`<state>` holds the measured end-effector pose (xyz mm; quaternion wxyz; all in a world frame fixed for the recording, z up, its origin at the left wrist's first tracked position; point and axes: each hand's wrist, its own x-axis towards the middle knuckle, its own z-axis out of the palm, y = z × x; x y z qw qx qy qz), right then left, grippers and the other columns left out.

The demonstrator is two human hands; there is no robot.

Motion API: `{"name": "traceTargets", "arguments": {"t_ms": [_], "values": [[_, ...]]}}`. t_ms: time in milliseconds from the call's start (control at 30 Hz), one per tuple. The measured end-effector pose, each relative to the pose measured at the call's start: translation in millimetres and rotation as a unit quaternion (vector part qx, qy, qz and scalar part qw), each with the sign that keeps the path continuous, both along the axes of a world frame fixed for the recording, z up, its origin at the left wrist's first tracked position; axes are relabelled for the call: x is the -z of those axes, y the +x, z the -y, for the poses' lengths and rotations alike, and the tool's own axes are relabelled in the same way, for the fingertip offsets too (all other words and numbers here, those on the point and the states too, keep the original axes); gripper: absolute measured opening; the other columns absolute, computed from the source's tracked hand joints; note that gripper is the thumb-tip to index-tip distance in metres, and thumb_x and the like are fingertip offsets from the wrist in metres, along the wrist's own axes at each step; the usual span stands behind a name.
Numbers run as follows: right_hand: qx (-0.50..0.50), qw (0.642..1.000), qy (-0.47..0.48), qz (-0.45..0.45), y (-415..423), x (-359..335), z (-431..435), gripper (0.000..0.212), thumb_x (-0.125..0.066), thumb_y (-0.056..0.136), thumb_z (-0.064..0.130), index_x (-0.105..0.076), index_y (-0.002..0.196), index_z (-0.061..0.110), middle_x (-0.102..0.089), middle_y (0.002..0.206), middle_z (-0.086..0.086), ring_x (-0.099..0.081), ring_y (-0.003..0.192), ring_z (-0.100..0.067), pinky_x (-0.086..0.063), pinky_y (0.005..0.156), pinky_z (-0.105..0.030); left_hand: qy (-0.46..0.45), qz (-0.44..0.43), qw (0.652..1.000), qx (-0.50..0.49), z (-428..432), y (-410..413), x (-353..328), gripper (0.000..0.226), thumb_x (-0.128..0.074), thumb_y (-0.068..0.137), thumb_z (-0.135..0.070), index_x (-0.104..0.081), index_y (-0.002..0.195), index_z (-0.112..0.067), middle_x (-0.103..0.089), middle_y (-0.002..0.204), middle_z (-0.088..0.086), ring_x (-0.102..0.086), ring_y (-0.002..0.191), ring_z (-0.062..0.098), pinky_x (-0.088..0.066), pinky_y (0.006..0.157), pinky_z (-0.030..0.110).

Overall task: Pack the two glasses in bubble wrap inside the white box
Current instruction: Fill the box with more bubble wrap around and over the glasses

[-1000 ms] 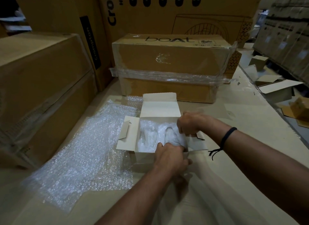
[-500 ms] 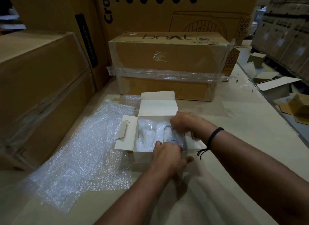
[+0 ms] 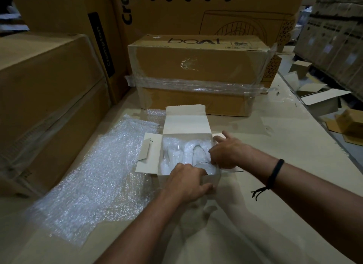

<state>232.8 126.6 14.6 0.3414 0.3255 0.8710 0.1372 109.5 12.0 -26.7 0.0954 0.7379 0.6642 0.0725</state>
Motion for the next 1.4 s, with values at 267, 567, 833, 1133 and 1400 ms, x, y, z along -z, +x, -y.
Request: {"name": "traceTargets", "arguments": {"t_ms": [267, 567, 833, 1133, 1400], "values": [[0.015, 0.991, 0.020, -0.128, -7.6, -13.9, -20.7, 0.039, -0.052, 0.096, 0.019, -0.055, 0.133, 0.031, -0.053, 0.140, 0.002, -0.035, 0.136, -0.023, -0.026, 0.107, -0.044, 0.037, -0.012, 0.999, 0.013, 2.0, 1.3, 2.6, 0.058, -0.039, 0.086, -0.073, -0.071, 0.100, -0.027, -0.066, 0.103, -0.007, -0.048, 0.099, 0.014, -0.034, 0.095, 0.040], [0.031, 0.994, 0.038, -0.097, -35.2, 4.5, -32.9, 0.027, -0.043, 0.096, 0.015, -0.059, 0.118, 0.017, -0.060, 0.128, -0.003, -0.047, 0.119, -0.026, -0.035, 0.093, -0.037, -0.022, -0.002, 0.999, -0.030, 3.5, 1.1, -0.9, 0.061, -0.033, 0.082, -0.080, -0.064, 0.077, -0.028, -0.063, 0.087, -0.004, -0.049, 0.092, 0.017, -0.033, 0.093, 0.042], [0.036, 0.983, -0.053, -0.171, -64.9, 14.9, -21.0, 0.038, -0.044, 0.094, 0.010, -0.062, 0.126, 0.019, -0.061, 0.130, -0.003, -0.058, 0.114, -0.024, -0.048, 0.097, -0.039, 0.054, -0.077, 0.992, -0.087, 29.0, -29.8, 9.9, 0.055, -0.041, 0.087, -0.070, -0.065, 0.110, -0.027, -0.066, 0.112, -0.005, -0.048, 0.108, 0.019, -0.024, 0.097, 0.042], [0.083, 0.940, -0.068, -0.324, -60.9, 3.1, -8.4, 0.041, -0.050, 0.097, 0.037, -0.050, 0.138, 0.029, -0.052, 0.143, 0.001, -0.052, 0.124, -0.023, -0.045, 0.100, -0.040, 0.346, 0.081, 0.932, -0.074, 95.7, -103.0, 48.0, 0.032, -0.061, 0.073, -0.012, -0.070, 0.102, -0.023, -0.066, 0.115, -0.003, -0.057, 0.109, 0.018, -0.034, 0.093, 0.035], [0.051, 0.798, -0.138, -0.585, -111.2, 49.0, 150.8, 0.048, -0.046, 0.093, 0.055, -0.055, 0.129, 0.024, -0.058, 0.127, 0.005, -0.058, 0.110, -0.014, -0.049, 0.089, -0.033, 0.005, -0.020, 0.965, -0.263, 135.5, -223.4, 54.2, 0.052, -0.048, 0.085, -0.058, -0.054, 0.133, -0.039, -0.037, 0.153, -0.009, -0.028, 0.142, 0.015, -0.013, 0.109, 0.041]]}}
